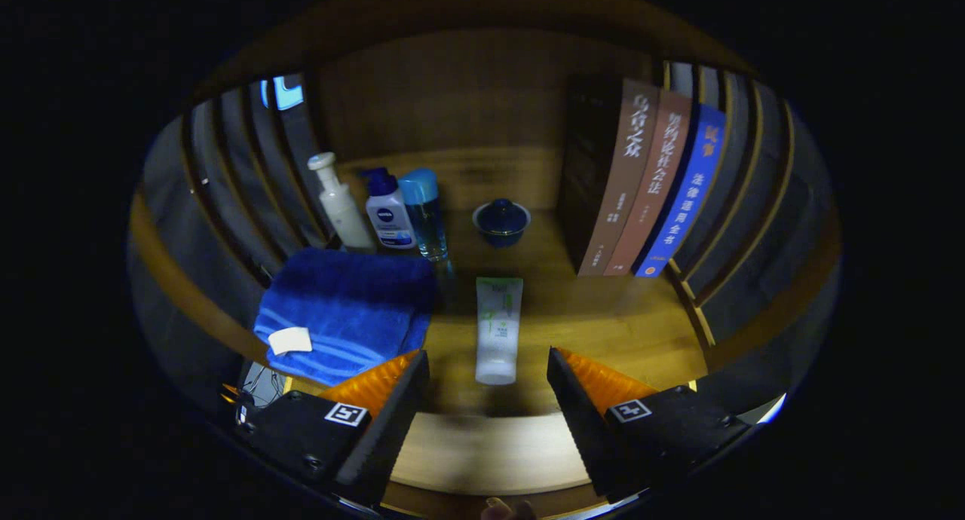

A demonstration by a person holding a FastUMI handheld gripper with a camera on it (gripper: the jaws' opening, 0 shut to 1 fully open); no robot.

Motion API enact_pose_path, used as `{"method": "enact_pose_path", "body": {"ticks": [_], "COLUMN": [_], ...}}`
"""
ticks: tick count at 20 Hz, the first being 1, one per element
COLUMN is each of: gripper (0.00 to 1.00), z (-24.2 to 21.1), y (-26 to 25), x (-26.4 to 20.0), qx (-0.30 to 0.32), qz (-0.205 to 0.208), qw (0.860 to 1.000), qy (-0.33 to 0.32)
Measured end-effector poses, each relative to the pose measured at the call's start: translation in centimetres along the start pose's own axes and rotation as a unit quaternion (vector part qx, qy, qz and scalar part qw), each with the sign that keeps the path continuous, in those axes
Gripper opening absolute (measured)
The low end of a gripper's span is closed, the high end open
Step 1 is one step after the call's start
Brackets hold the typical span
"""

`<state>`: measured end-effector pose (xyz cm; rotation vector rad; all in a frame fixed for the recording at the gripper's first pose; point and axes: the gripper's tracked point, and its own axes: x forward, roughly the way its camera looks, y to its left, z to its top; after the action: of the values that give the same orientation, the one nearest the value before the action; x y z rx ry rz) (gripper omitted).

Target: Pull open the drawer, take out the items inside it, and place them on the countertop above the cabinet.

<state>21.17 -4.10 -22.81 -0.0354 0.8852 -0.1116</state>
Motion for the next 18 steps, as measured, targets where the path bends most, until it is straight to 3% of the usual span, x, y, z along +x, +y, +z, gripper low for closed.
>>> {"method": "enact_pose_path", "body": {"ticks": [7, 11, 18], "gripper": [1.00, 1.00, 0.99], "z": [-1.6, -5.4, -15.2], "y": [1.5, 1.2, 0.4], "x": [-10.2, -15.1, -17.0], "qx": [-0.004, -0.005, 0.023], "qz": [0.018, 0.015, 0.012], "qw": [0.991, 0.981, 0.967], "qy": [-0.132, -0.193, -0.253]}}
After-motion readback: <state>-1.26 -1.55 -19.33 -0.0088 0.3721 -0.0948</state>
